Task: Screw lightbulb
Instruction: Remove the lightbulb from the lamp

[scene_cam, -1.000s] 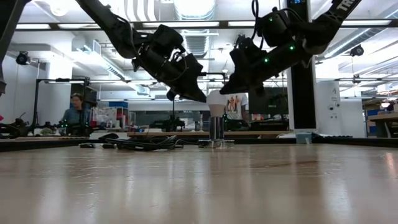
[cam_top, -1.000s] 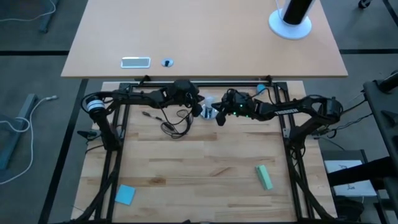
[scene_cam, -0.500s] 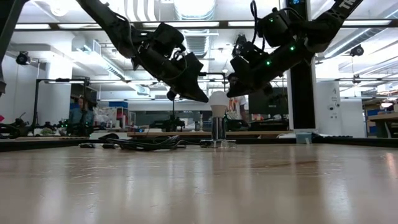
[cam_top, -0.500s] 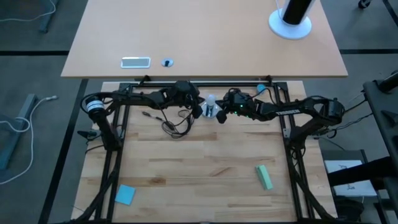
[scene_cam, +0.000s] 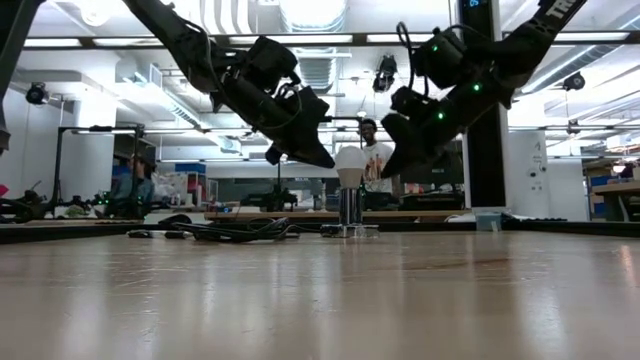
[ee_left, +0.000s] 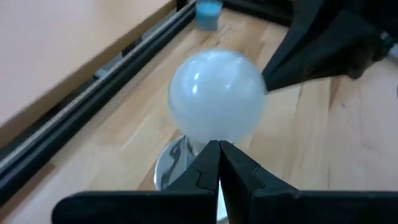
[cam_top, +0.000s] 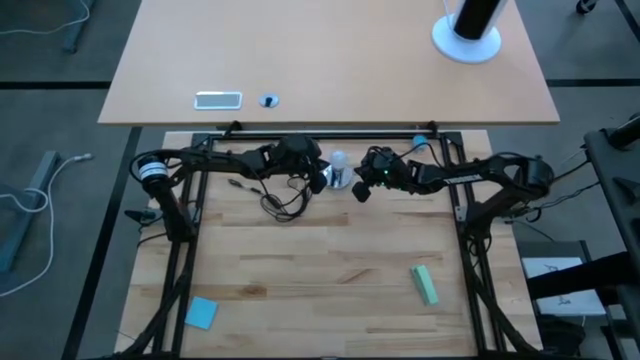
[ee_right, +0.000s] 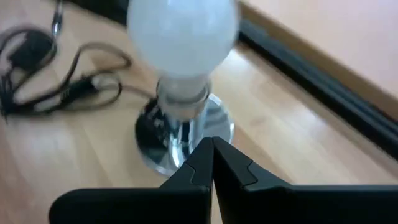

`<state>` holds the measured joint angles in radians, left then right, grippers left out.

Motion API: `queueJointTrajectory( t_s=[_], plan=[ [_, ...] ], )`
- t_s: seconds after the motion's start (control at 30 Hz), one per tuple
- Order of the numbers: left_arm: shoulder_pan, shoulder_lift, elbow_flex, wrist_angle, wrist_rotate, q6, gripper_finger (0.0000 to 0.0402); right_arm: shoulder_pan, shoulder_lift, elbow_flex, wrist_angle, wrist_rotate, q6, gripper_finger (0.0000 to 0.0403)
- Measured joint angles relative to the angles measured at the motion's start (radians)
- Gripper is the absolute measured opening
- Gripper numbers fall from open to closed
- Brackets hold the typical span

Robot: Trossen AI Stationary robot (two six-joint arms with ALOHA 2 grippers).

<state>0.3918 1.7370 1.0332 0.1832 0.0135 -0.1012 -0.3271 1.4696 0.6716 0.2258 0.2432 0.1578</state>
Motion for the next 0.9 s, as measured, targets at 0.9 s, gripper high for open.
queueJointTrajectory(
  t_s=[0.9],
  plan=[
    [-0.017, -0.025, -0.039, 0.169, -0.136, 0.078, 0.0, 0.018, -0.074, -0.119, 0.289, -0.12, 0.012, 0.0]
  ],
)
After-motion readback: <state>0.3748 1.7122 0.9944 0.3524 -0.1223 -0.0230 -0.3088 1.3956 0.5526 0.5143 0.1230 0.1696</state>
